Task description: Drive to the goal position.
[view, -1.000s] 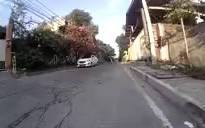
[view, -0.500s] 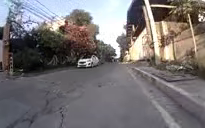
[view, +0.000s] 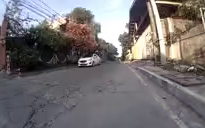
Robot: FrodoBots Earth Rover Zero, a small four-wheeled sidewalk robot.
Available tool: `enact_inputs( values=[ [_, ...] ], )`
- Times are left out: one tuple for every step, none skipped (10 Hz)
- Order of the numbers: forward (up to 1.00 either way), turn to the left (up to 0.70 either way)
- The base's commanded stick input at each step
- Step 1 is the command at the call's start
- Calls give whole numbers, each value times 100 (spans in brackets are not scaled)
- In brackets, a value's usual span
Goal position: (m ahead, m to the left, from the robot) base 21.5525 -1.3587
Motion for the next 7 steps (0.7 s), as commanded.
enact_inputs(
  values=[
    [91, -37],
    [91, -37],
    [91, -37],
    [91, -37],
    [91, -37],
    [91, -37],
    [91, -37]
  ],
)
